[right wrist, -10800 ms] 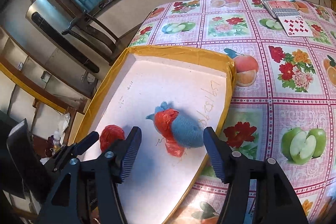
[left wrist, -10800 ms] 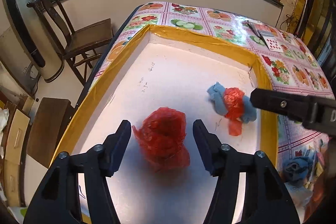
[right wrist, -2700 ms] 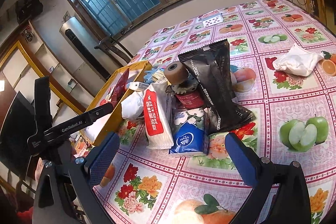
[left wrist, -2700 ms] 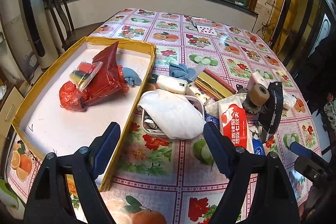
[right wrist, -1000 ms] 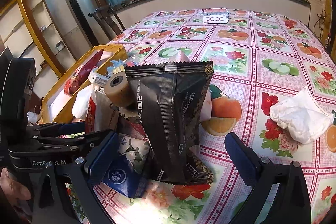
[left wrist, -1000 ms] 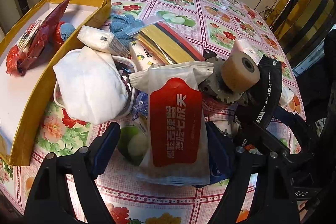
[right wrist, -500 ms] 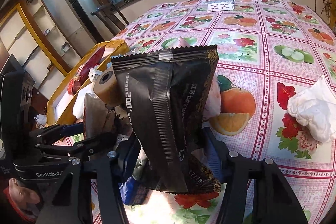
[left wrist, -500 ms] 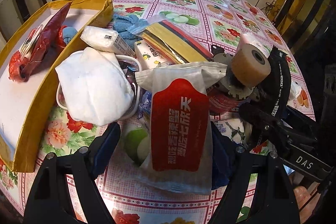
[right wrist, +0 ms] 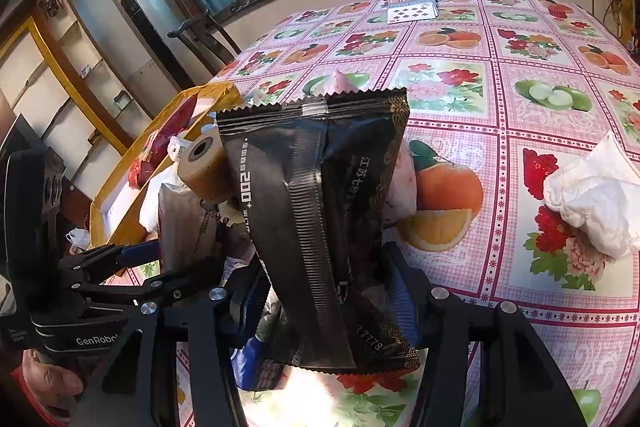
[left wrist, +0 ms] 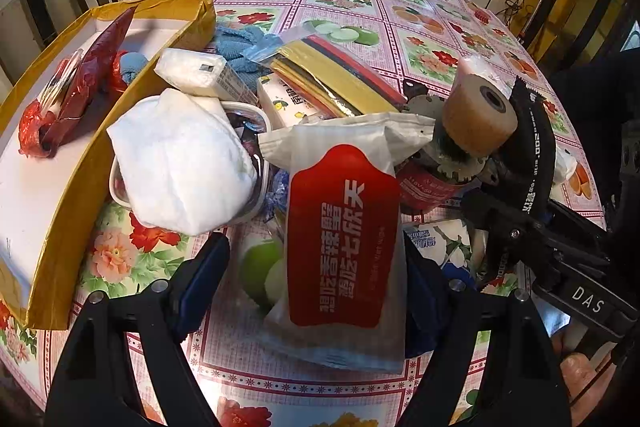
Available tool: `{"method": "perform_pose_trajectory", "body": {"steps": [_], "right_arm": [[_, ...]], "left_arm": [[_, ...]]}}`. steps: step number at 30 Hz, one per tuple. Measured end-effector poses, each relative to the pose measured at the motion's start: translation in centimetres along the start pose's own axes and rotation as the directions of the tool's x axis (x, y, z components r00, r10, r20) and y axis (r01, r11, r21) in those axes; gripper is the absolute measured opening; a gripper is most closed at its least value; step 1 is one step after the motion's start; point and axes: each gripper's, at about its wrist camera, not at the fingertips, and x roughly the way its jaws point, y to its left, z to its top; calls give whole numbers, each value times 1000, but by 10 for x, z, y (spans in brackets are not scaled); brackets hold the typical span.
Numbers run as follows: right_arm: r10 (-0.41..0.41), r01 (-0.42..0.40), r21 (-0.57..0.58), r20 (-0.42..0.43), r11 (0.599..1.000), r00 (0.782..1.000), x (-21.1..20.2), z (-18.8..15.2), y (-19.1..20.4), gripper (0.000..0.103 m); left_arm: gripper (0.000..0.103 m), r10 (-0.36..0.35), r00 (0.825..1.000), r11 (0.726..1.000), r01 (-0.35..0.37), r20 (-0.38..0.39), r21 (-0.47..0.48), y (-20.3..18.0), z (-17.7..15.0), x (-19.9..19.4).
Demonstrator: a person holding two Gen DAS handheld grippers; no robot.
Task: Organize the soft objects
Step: 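Grasp the black snack bag with the right gripper while the left grasps the white tissue pack, then carry the black snack bag and white tissue pack over the yellow box lid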
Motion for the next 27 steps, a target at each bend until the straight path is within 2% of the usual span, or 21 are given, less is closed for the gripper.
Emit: {"method": "perform_pose_trajectory", "body": {"steps": [3,4,5,6,12,18,24,27], "right_arm": [[-3,3,15,-12,1000,1000,1,-2,0,49],[-10,10,16,-13,1000,1000,1,-3,0,48],[-15,15,17,-11,1000,1000,1,-4,1,48],[-20,20,17,-10,1000,1000,0,-5,2,48],[-22,22,27,19,999,1000,-10,-12,5,48],[-2,-1,63,58,998,998,-38,-17,9,47],[45,-47,17,74,999,996,-60,-3,52,47],[119,-119,-7,62,993,991,-55,14,84,47]], "left_arm": [[79,-3,1000,1000,3,7,0,0,-1,0],[73,-11,1000,1000,11,11,1,0,-1,-1],[52,-16,1000,1000,16,9,4,0,-1,0],[46,-15,1000,1000,15,0,9,-1,-2,1],[42,-32,999,999,31,21,20,2,-6,-7],[42,-83,995,996,83,46,19,9,-10,-27],[42,-139,986,990,136,92,39,17,-6,-64],[42,-141,985,990,137,99,41,36,5,-78]]}}
